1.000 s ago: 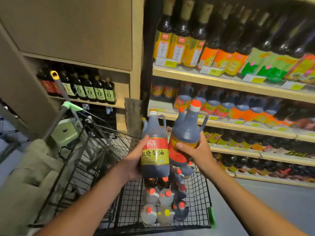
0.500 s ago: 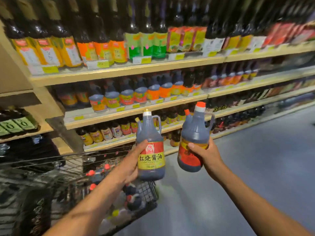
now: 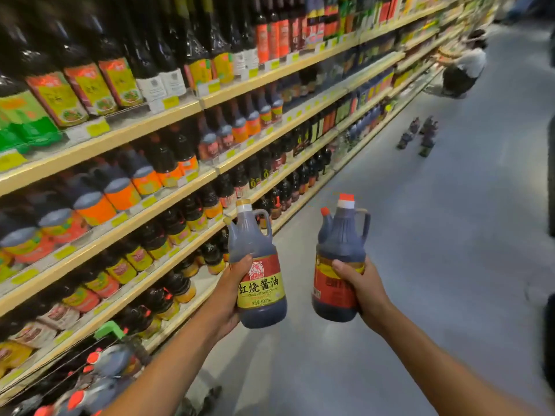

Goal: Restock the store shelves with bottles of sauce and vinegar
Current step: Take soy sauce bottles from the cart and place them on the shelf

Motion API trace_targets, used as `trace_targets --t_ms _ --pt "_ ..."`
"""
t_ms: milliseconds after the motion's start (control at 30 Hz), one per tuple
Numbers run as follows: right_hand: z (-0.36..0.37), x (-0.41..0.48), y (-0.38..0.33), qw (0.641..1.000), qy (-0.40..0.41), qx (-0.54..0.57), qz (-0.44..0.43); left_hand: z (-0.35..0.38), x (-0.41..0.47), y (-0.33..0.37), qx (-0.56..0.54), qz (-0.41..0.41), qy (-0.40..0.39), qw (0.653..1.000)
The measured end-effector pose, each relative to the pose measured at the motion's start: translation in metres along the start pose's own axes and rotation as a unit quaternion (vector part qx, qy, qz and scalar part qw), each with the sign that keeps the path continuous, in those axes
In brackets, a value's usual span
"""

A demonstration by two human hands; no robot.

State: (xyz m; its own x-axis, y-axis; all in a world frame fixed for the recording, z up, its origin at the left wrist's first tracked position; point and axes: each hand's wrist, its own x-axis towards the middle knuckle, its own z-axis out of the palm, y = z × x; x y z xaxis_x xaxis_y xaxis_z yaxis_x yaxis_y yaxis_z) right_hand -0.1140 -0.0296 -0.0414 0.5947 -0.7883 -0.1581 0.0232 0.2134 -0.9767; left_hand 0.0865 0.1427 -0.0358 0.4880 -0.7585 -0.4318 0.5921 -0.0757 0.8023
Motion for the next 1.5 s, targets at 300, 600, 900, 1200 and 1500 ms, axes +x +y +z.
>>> trace_targets --t_ms 300,600,900,1200,1500 --pt "-0.104 0.018 -0.013 0.990 0.140 0.015 0.003 0.103 0.103 -0.017 0.089 -0.036 -0.162 0.982" --pt "-0.171 0.086 -0.024 0.962 0.270 0.024 -0.009 0.198 0.234 -0.014 0.153 -0.068 -0.271 0.948" --pt "-0.232 0.159 -0.045 0.940 0.339 0.037 -0.016 0.288 0.340 -0.003 0.177 -0.096 -0.327 0.923" --pt "-0.343 0.239 -0.058 0.930 0.366 0.036 -0.013 0.409 0.427 -0.018 0.197 -0.099 -0.351 0.910" --pt "-0.461 0.340 -0.099 0.946 0.323 0.013 -0.002 0.514 0.501 -0.020 0.184 -0.072 -0.313 0.929"
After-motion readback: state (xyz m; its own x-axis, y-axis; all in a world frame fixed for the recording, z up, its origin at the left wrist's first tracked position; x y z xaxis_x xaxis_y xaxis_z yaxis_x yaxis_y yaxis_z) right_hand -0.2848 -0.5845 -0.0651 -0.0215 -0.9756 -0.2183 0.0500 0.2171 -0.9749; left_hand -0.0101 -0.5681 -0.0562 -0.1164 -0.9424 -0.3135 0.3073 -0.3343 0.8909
